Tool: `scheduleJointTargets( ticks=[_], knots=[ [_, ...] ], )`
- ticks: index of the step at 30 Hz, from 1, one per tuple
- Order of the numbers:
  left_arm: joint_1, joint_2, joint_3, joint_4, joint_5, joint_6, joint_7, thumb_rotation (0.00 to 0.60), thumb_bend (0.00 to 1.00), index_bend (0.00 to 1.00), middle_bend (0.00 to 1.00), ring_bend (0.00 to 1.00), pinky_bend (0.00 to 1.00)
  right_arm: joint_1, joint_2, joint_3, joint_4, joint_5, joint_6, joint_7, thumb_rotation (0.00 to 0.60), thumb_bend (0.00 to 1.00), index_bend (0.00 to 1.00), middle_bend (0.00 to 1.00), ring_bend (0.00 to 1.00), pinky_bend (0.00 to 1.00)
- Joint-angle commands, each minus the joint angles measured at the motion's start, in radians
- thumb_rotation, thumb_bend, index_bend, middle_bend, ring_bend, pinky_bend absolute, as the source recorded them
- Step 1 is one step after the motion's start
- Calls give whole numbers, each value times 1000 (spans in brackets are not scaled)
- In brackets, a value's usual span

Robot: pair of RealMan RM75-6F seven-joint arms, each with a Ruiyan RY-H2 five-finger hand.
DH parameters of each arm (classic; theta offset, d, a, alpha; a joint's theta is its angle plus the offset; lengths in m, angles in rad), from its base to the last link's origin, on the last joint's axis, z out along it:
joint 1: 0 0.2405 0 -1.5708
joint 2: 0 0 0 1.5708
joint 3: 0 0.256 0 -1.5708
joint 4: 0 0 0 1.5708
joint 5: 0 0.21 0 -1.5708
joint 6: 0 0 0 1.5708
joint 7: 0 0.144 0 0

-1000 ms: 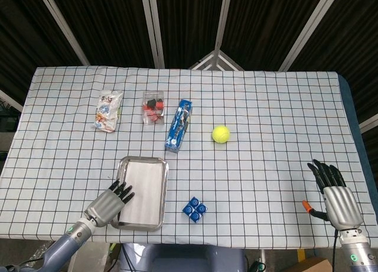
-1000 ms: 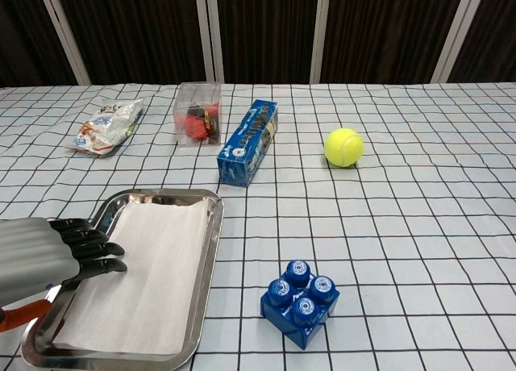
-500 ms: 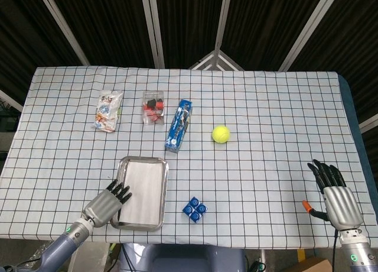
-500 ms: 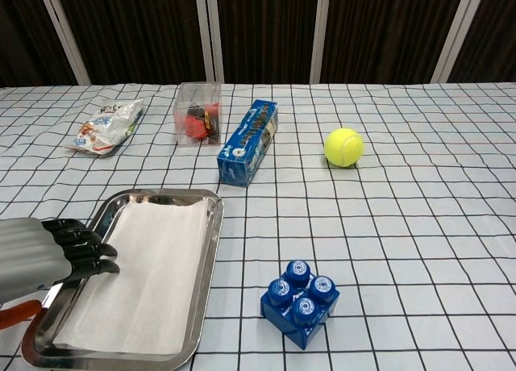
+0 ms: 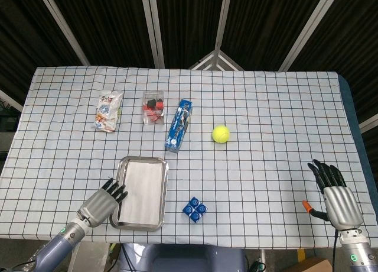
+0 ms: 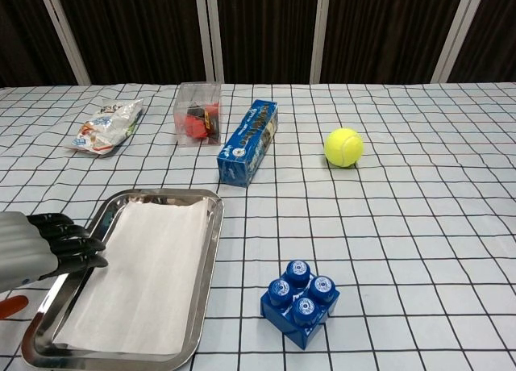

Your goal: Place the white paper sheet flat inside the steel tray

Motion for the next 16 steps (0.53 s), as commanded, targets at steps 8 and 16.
scheduleJointTargets(
  ticks=[8,16],
  knots=[
    [152,68,-6,-22,295,296,-276,600,117,0,0,0,0,0,-5,3,8,-8,10,4,600,314,0,0,0,0],
    [381,54,21,157,485,649,-603,600,32,0,0,0,0,-2,-10,2,14,-17,19,1,600,313,0,0,0,0]
  ],
)
